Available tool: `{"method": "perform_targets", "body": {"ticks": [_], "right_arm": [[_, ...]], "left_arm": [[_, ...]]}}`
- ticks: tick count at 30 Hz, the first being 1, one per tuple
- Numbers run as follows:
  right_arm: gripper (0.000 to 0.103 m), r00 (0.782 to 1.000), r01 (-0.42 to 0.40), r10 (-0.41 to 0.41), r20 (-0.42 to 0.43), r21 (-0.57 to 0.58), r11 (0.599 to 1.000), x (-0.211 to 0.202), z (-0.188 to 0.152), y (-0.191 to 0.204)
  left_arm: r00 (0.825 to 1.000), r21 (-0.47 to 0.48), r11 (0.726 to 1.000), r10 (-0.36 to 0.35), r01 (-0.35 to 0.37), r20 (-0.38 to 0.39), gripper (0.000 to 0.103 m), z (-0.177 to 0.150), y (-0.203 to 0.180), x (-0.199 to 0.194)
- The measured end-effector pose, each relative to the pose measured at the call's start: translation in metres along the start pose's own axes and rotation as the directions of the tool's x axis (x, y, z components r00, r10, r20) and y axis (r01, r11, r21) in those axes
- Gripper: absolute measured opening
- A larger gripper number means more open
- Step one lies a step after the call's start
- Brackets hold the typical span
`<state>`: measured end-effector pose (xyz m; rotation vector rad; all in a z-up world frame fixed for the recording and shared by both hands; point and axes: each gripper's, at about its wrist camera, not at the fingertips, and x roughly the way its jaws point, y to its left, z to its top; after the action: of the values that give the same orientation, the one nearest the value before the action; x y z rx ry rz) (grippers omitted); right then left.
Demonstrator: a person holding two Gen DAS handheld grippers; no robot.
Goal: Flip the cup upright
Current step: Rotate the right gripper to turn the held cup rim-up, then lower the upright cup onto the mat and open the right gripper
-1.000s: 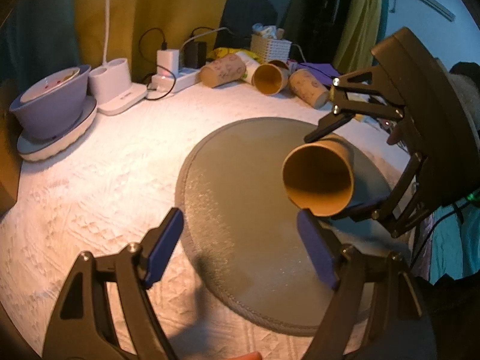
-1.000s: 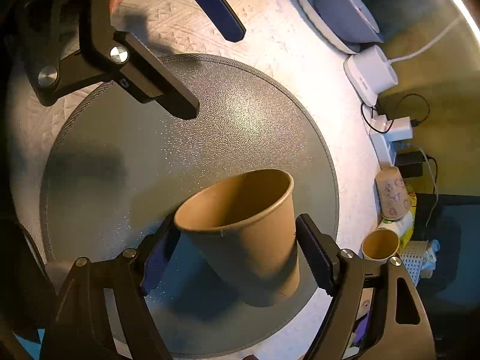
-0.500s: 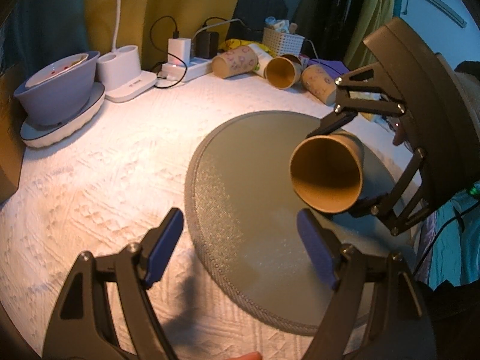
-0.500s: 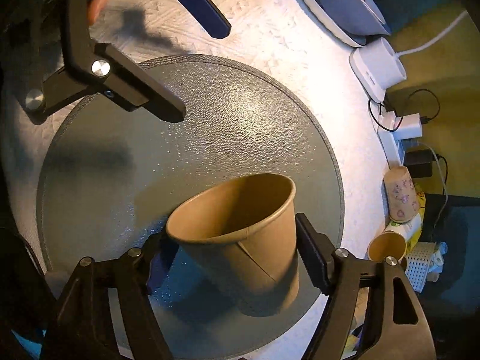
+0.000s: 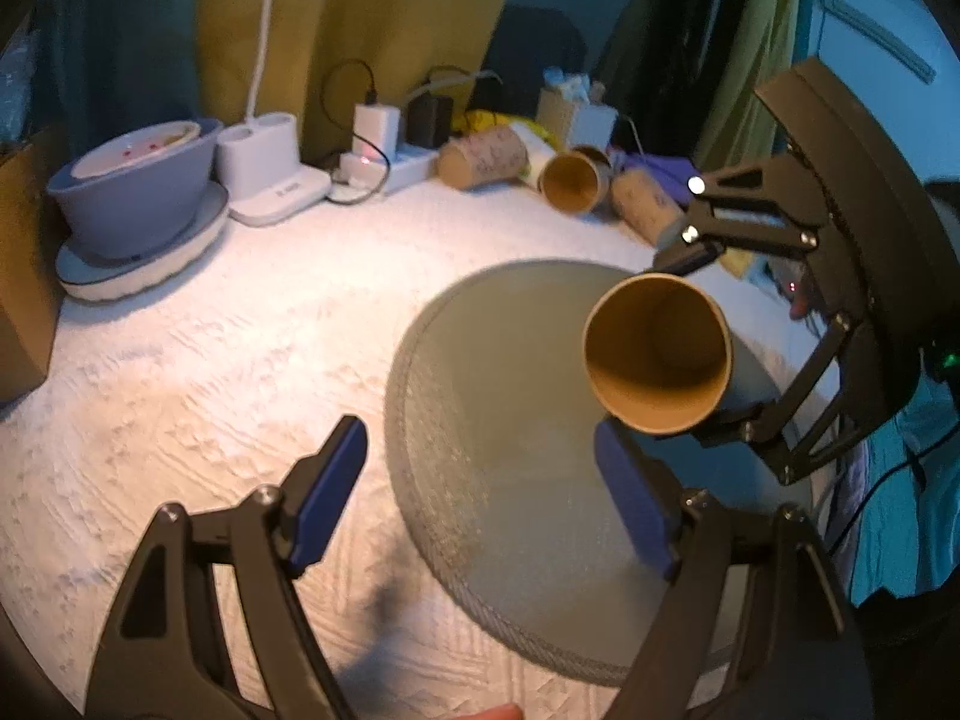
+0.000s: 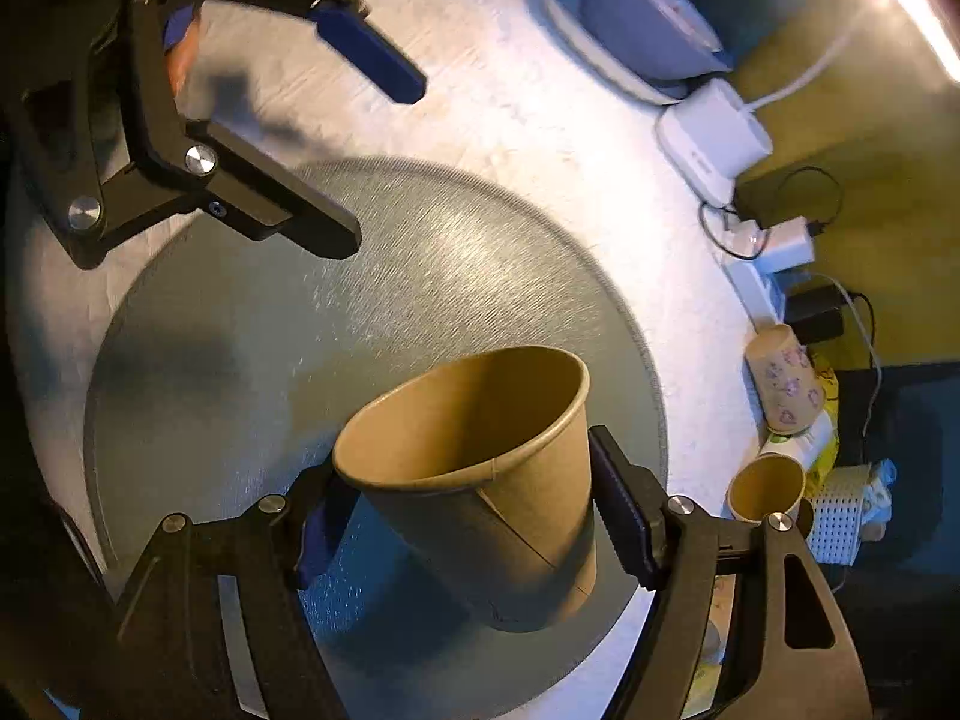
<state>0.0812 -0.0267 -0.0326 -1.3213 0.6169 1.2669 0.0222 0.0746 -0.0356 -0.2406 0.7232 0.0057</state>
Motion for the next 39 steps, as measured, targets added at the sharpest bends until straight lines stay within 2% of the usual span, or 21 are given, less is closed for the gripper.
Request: {"method": "perform_targets", "body": {"ticks": [5, 9, 12, 16, 18, 21, 25, 27, 28, 31, 32, 35, 39], "right_arm": [[0.075, 0.995, 0.0, -0.014, 0.095, 0.151, 0.989, -0.01, -0.004, -0.011], [0.075, 0.984, -0.012, -0.042, 0.173, 0.297, 0.955, -0.013, -0.014, -0.023], [0.075, 0.971, -0.02, -0.082, 0.225, 0.415, 0.909, -0.014, -0.025, -0.036], [0.075, 0.946, -0.05, -0.142, 0.292, 0.564, 0.824, -0.015, -0.042, -0.047], [0.075, 0.932, -0.038, -0.197, 0.305, 0.622, 0.782, -0.015, -0.05, -0.049], [0.075, 0.915, -0.022, -0.262, 0.307, 0.686, 0.727, -0.015, -0.058, -0.05], [0.075, 0.886, -0.065, -0.309, 0.347, 0.752, 0.656, -0.019, -0.066, -0.05], [0.075, 0.877, -0.079, -0.321, 0.358, 0.766, 0.639, -0.019, -0.067, -0.049], [0.075, 0.875, -0.097, -0.314, 0.368, 0.77, 0.631, -0.02, -0.068, -0.048], [0.075, 0.855, -0.248, -0.238, 0.461, 0.766, 0.593, -0.016, -0.075, -0.053], [0.075, 0.852, -0.274, -0.224, 0.473, 0.767, 0.58, -0.014, -0.076, -0.055], [0.075, 0.845, -0.325, -0.2, 0.495, 0.774, 0.544, -0.01, -0.078, -0.057], [0.075, 0.863, -0.314, -0.199, 0.465, 0.8, 0.511, -0.003, -0.08, -0.056]], "left_arm": [[0.999, -0.036, 0.999, 0.002, 0.0, 0.037, 0.079, 0.003, 0.008, -0.005], [1.0, -0.033, 0.999, 0.0, 0.001, 0.03, 0.079, 0.003, 0.006, -0.003], [0.999, -0.023, 1.0, 0.0, 0.001, 0.035, 0.079, 0.002, 0.003, -0.003], [0.999, -0.018, 1.0, 0.004, -0.003, 0.053, 0.079, 0.003, 0.001, -0.007], [0.998, -0.024, 1.0, 0.007, -0.006, 0.057, 0.079, 0.004, 0.002, -0.008], [0.998, -0.029, 1.0, 0.008, -0.006, 0.056, 0.079, 0.005, 0.003, -0.008], [0.999, -0.027, 1.0, 0.007, -0.005, 0.046, 0.079, 0.005, 0.002, -0.006], [0.999, -0.024, 1.0, 0.006, -0.005, 0.047, 0.079, 0.005, 0.002, -0.006], [0.999, -0.023, 1.0, 0.006, -0.005, 0.048, 0.079, 0.005, 0.002, -0.006], [0.999, -0.024, 1.0, 0.008, -0.006, 0.048, 0.079, 0.005, 0.002, -0.006], [0.999, -0.025, 1.0, 0.008, -0.007, 0.047, 0.079, 0.005, 0.002, -0.006], [0.999, -0.029, 1.0, 0.009, -0.008, 0.046, 0.079, 0.005, 0.003, -0.005], [0.999, -0.024, 1.0, 0.008, -0.007, 0.043, 0.079, 0.005, 0.003, -0.005]]}}
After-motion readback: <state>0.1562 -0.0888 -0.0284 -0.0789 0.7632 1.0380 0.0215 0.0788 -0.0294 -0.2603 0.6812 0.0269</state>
